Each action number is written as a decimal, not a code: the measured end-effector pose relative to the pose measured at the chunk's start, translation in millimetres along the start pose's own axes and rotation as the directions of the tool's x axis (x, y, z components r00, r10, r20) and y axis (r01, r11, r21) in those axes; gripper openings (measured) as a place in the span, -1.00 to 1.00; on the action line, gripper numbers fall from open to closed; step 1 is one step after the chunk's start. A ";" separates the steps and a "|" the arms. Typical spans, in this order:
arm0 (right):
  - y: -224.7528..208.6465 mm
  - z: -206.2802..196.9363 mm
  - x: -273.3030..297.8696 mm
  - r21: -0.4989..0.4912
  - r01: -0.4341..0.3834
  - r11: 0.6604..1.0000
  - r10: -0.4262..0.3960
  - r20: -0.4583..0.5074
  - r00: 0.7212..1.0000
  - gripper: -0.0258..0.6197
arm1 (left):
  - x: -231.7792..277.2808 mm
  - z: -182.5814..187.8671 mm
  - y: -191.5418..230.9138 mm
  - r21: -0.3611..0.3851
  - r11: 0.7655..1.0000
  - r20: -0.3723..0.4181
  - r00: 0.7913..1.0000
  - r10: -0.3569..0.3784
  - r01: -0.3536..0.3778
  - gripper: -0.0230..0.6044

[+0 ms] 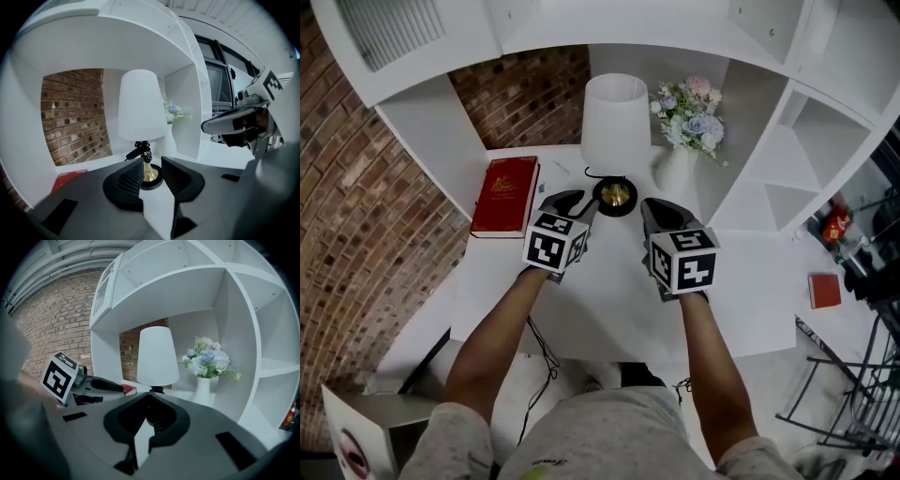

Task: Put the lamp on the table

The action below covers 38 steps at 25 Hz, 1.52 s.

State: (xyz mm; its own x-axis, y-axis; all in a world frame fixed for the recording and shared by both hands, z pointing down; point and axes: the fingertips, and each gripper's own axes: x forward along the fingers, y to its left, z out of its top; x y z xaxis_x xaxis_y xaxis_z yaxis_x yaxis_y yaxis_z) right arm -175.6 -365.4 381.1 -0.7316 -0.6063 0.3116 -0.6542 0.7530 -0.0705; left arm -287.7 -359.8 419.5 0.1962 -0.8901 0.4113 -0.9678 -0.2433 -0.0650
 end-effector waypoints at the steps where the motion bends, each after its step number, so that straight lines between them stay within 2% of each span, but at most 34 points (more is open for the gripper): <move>1: 0.1 1.2 -0.1 -0.002 -0.001 1.000 0.001 0.001 1.000 -0.91 | -3.5 2.4 0.5 -0.006 1.000 0.004 1.000 0.002 -0.002 -0.57; 8: -0.2 5.3 -5.1 -0.006 -0.001 1.000 0.001 0.005 1.000 -0.91 | -30.9 20.5 5.8 -0.082 0.996 0.038 0.999 0.029 -0.025 -0.66; 12: -1.4 4.7 -8.8 -0.009 0.002 1.000 -0.002 0.007 1.000 -0.91 | -44.1 27.9 1.1 -0.051 0.998 0.045 0.999 0.027 -0.025 -0.69; 19: -1.8 -1.9 -20.2 -0.003 0.009 1.000 -0.009 0.006 1.000 -0.91 | -59.3 28.8 -16.2 -0.087 0.996 0.072 0.997 0.005 0.002 -0.75; 26: -1.6 -0.4 -30.8 0.011 0.024 1.000 -0.024 0.022 0.999 -0.91 | -67.6 22.3 -16.2 -0.071 0.997 0.061 0.997 0.039 -0.035 -0.86; 38: 6.2 -6.8 -37.4 0.026 0.016 1.000 -0.016 0.022 1.000 -0.91 | -78.9 17.2 -16.0 -0.098 0.994 0.064 0.996 0.058 -0.052 -0.93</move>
State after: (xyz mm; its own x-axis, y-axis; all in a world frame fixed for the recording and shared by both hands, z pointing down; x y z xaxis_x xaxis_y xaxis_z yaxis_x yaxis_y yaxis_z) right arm -151.0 -336.3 375.5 -0.7248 -0.6240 0.2921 -0.6704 0.7365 -0.0901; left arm -285.0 -292.3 372.4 0.1492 -0.9256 0.3478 -0.9874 -0.1580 0.0032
